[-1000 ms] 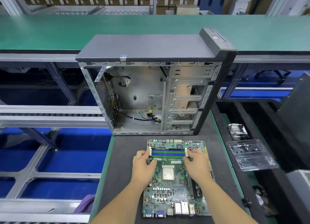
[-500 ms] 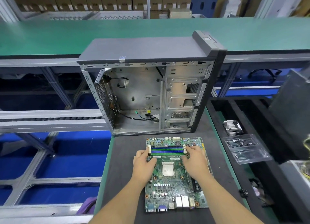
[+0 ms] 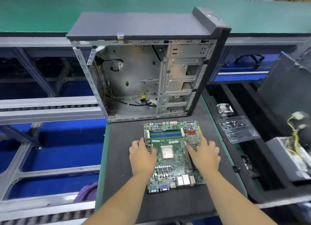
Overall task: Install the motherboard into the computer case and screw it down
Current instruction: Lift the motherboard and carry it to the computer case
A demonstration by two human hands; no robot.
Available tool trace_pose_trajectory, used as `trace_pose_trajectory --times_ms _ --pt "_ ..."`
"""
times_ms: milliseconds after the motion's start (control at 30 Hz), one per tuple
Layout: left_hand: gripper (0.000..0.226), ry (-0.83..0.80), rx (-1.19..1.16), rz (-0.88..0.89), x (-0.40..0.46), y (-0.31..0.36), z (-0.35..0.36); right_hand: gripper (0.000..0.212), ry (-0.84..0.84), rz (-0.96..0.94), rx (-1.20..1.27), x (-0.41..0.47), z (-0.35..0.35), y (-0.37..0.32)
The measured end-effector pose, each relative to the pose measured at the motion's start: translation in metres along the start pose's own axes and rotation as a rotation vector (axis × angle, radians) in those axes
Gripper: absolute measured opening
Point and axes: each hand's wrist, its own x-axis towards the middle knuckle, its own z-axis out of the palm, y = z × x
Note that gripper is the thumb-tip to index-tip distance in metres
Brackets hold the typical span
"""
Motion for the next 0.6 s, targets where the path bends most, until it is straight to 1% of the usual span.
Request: trace_pose_trajectory --times_ms 67,100,233,333,433,533,600 --pt "0.065 -0.021 0.118 -0.040 -0.006 0.007 0.000 0.085 -0.051 0.045 0.006 0.000 -0.002 0.004" --pt "0.064 -0.042 0.131 -0.083 -0.008 0.013 -0.001 0.089 -0.077 0.057 0.003 0.000 -0.004 0.004" --pt "0.047 -0.121 0.065 -0.313 -0.009 0.039 -0.002 0.095 -0.177 0.103 0.046 0.009 -0.012 -0.003" --pt "0.049 -0.148 0.046 -0.419 -0.009 0.051 0.000 0.102 -0.239 0.105 0.071 0.017 -0.016 -0.003" --pt "0.051 -0.114 0.035 -0.493 -0.010 0.058 0.002 0.110 -0.264 0.102 0.068 0.019 -0.017 -0.002" --pt "0.049 -0.036 -0.023 -0.553 -0.012 0.063 0.002 0.120 -0.264 0.110 0.069 0.023 -0.019 0.003" --pt "0.047 0.028 -0.073 -0.571 -0.017 0.069 0.006 0.123 -0.269 0.106 0.064 0.026 -0.024 0.009"
